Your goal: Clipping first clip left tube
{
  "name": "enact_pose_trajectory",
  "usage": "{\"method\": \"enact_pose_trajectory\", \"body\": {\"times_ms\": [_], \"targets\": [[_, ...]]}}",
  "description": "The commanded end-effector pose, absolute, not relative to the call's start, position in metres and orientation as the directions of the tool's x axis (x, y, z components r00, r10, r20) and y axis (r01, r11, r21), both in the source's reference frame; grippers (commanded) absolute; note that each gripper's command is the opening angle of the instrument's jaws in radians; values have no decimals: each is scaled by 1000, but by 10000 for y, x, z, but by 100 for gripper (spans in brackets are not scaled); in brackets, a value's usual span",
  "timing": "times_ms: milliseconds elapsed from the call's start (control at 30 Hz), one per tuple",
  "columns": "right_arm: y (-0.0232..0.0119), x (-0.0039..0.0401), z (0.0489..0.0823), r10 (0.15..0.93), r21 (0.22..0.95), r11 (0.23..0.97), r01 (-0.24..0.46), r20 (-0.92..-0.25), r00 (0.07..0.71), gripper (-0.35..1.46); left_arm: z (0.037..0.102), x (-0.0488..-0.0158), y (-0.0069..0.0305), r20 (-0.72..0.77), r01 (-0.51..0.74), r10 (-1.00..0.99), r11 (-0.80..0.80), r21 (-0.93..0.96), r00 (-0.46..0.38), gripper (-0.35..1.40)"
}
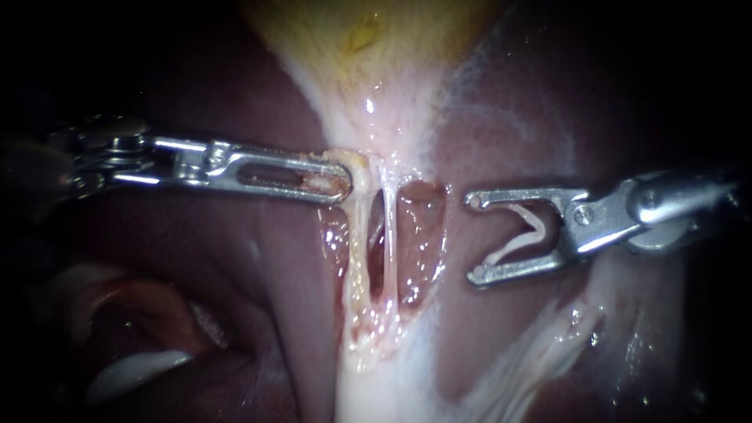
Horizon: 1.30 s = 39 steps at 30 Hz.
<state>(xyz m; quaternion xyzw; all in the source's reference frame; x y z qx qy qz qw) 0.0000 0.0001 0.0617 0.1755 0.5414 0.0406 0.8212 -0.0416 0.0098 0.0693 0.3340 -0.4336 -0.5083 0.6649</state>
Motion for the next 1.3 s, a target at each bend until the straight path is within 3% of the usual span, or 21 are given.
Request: {"method": "enact_pose_trajectory", "body": {"times_ms": [33, 467, 1000, 1300], "targets": [[0, 0, 617, 257, 333, 935, 124, -875, 410, 50, 693, -415, 98, 237, 386, -966, 260, 885, 108, -35], [0, 1, 617, 257, 333, 935, 124, -875, 410, 50, 625, -377, 95, 223, 380, -971, 241, 893, 90, -35], [-4, 23, 623, 250, 325, 938, 123, -877, 410, 50, 602, -377, 90, 226, 374, -971, 238, 896, 78, -35], [-22, 64, 643, 317, 390, 915, 102, -854, 413, 50, 602, -377, 90, 226, 374, -971, 238, 896, 78, -35]]}}
